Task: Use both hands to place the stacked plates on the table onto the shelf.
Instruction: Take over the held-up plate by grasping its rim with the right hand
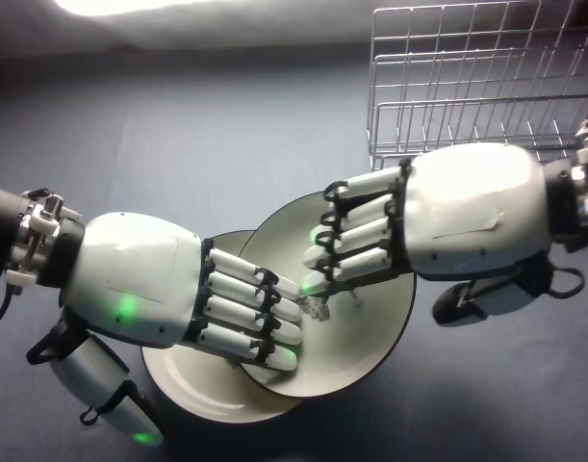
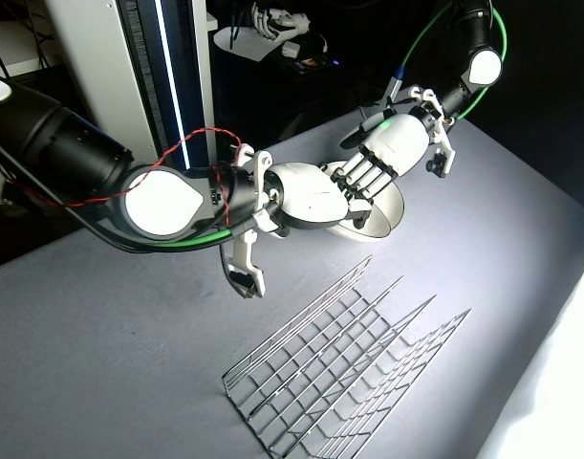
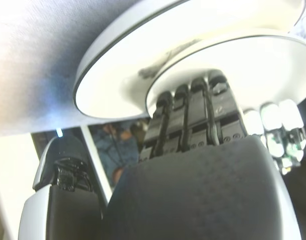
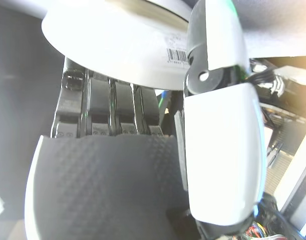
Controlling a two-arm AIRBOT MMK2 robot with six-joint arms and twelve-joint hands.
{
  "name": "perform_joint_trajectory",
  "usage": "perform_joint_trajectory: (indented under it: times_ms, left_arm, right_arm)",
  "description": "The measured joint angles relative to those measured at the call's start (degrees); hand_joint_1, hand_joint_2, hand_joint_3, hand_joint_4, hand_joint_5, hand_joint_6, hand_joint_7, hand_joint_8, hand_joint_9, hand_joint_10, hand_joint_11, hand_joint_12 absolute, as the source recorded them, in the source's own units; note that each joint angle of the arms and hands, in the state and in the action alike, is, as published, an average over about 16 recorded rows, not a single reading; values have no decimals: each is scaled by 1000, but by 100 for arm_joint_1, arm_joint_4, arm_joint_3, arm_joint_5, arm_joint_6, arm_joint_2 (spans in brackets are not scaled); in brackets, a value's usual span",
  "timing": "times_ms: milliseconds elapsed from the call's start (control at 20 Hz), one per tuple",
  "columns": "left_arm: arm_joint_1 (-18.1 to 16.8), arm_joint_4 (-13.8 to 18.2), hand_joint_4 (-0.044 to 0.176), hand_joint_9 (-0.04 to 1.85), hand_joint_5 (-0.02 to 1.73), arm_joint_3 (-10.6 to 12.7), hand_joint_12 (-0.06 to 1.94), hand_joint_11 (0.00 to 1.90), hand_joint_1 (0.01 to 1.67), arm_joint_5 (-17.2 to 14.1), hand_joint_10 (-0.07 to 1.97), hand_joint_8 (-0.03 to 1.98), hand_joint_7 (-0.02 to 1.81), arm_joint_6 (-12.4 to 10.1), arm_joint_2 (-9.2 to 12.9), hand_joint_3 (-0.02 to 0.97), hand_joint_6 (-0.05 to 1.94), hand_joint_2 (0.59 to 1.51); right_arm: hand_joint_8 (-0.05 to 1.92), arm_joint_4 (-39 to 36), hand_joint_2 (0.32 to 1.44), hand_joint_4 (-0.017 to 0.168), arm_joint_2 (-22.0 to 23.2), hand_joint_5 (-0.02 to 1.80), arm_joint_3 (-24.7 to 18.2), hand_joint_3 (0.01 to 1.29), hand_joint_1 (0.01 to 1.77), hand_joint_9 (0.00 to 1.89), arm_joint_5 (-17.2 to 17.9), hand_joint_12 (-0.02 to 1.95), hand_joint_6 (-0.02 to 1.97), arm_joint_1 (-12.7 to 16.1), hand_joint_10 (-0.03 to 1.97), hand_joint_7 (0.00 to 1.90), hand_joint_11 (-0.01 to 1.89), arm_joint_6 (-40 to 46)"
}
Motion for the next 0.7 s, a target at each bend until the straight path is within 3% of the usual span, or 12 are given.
perform_joint_trajectory:
  times_ms: [350, 700]
  left_arm:
    - [0, -33, 0, -5, 18, 20, -22, 16, 15, 8, -10, -14, -2, -48, -16, 22, 0, 1200]
    - [-1, -49, 0, -6, 14, 30, -22, 16, 14, 16, -10, -14, -4, -61, -25, 22, -4, 1200]
  right_arm:
    - [8, 5, 988, 7, -274, 322, 186, 18, 1207, 347, -129, 977, 24, -11, 2, 301, 39, -6]
    - [-5, 58, 996, 6, -507, 482, 414, 18, 1208, 498, -148, 959, 33, 11, 2, 468, 188, -26]
